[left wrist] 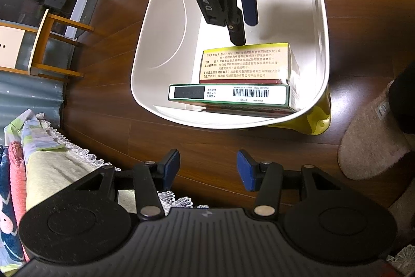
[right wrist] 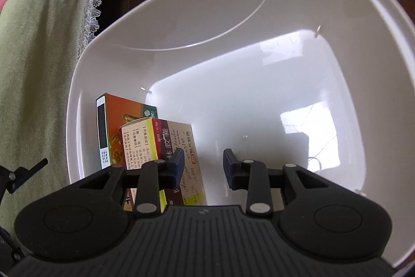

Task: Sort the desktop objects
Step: 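Withdraw both tools up out of the bin toward the sofa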

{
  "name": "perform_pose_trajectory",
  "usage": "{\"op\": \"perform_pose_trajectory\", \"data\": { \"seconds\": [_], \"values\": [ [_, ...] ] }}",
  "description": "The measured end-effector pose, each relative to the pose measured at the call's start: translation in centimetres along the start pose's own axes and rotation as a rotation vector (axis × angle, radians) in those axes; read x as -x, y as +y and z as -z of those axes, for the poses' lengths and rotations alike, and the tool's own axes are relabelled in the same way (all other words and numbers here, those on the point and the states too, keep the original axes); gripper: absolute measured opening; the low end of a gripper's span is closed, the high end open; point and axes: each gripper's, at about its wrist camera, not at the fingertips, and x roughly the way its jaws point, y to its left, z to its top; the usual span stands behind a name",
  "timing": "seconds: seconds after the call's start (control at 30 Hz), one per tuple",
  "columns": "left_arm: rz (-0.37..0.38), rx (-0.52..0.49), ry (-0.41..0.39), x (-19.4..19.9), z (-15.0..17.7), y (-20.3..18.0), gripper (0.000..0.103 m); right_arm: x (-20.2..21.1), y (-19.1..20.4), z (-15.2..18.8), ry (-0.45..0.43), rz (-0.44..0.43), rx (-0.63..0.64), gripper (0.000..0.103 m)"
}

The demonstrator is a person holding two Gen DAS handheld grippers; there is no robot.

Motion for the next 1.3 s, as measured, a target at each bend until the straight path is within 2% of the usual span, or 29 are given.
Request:
{"op": "perform_pose_trajectory", "data": {
  "seconds": [0.1,0.57,0.7,0.8,0.87,0.9,1.07,1.3],
  "values": [
    [-0.001,0.006,-0.005,0.2,0.0,0.0,0.055,1.0,0.2,0.1,-0.015,0.013,0.026,0.036],
    [-0.007,0.044,-0.044,2.7,-0.4,0.3,0.058,6.4,3.4,0.9,-0.090,0.027,0.199,0.052],
    [-0.020,0.063,-0.050,3.7,-0.4,0.4,0.070,7.9,4.6,1.3,-0.116,0.022,0.242,0.055],
    [-0.034,0.087,-0.052,4.6,-0.2,0.7,0.070,8.7,5.8,1.6,-0.137,0.016,0.275,0.056],
    [-0.045,0.105,-0.049,5.2,0.0,0.9,0.075,9.4,6.6,1.8,-0.149,0.010,0.297,0.057],
    [-0.050,0.117,-0.049,5.5,0.1,1.1,0.082,9.7,7.0,1.9,-0.156,0.007,0.309,0.058],
    [-0.045,0.233,-0.071,7.5,0.6,2.3,0.084,11.7,9.0,2.5,-0.208,-0.003,0.380,0.062],
    [-0.089,0.334,-0.107,10.8,0.9,3.3,0.088,14.6,11.8,3.4,-0.284,-0.011,0.479,0.065]
  ]
}}
